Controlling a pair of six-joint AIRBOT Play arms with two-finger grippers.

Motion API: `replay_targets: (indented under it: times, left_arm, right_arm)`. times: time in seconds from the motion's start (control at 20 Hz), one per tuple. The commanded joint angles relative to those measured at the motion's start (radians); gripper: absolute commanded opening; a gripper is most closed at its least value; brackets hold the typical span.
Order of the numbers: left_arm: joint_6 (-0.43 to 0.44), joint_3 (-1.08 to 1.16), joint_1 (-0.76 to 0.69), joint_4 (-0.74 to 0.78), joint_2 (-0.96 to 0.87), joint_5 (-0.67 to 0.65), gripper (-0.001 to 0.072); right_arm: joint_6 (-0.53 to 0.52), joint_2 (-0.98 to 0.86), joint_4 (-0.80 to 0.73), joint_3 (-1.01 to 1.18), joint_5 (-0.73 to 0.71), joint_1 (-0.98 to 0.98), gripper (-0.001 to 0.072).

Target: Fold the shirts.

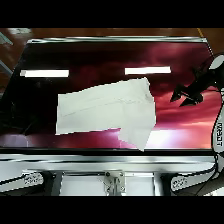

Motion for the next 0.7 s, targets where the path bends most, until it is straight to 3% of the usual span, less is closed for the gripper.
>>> replay_targets:
  times: [0.0,0.5,0.6,0.65]
  left_arm:
    - [0.045,-0.177,0.025,-0.051,-0.001,0.132,0.0717]
    - [0.051,-0.208,-0.150,-0.218,-0.010,0.362,0.0690]
    - [0.039,-0.208,-0.200,-0.280,-0.020,0.381,0.0463]
    - [0.039,-0.208,-0.229,-0.289,-0.021,0.380,0.0447]
  right_arm:
    - [-0.006,0.019,0.103,-0.108,-0.032,-0.030,0.0607]
    - [-0.006,0.020,0.110,-0.120,-0.097,-0.029,0.0608]
    - [-0.006,0.020,0.109,-0.120,-0.099,-0.029,0.0607]
    - [-0.006,0.019,0.109,-0.121,-0.104,-0.030,0.0610]
